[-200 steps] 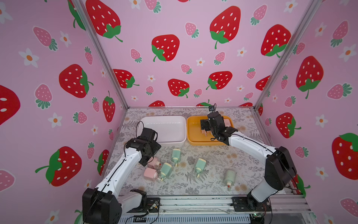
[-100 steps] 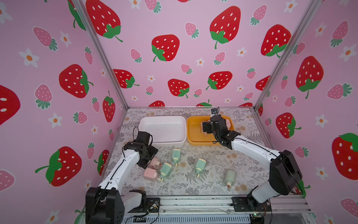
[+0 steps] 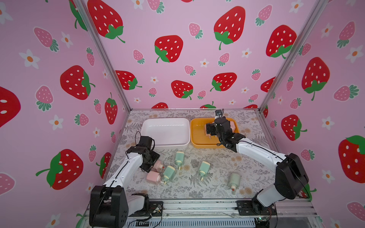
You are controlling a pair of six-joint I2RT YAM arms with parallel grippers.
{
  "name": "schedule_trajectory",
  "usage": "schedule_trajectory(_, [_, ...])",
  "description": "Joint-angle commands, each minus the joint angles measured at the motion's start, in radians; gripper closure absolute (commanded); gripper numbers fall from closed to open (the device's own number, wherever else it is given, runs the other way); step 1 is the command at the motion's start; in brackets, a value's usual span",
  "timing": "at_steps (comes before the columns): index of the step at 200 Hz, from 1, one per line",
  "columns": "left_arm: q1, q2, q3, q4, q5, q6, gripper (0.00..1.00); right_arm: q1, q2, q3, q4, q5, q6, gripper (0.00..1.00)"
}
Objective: Place the pencil sharpeners by color into the storage box
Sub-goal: Pick up the pencil sharpener from the center of the board.
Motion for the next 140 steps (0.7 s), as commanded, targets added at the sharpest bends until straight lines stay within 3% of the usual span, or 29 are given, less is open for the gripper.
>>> schedule_trajectory(1, [0.009, 0.014, 0.003, 0.011, 0.005, 0.023, 0.33, 0.008, -0.028, 0.000, 0.014, 0.003, 0.005, 0.00])
schedule_trajectory(59, [0.009, -0.018, 0.010, 0.006, -0.010, 0.075, 0.62, 0.014, -0.042, -0.012, 0.033, -0.033, -0.015, 0.00])
schedule_trajectory(75, [0.009, -0.050, 0.015, 0.020, -0.007, 0.094, 0.75, 0.016, -0.058, -0.045, 0.093, -0.083, -0.022, 0.00])
schedule_trajectory(89, [0.007, -0.085, 0.018, 0.024, -0.023, 0.089, 1.00, 0.015, -0.067, -0.073, 0.144, -0.125, -0.011, 0.00])
schedule_trajectory(116, [-0.009, -0.144, 0.044, 0.037, -0.020, 0.080, 1.00, 0.016, -0.049, -0.038, 0.095, -0.186, -0.004, 0.00])
schedule_trajectory(140, [-0.060, -0.152, 0.121, -0.024, -0.052, 0.027, 1.00, 0.023, -0.058, -0.033, 0.076, -0.439, -0.088, 0.00])
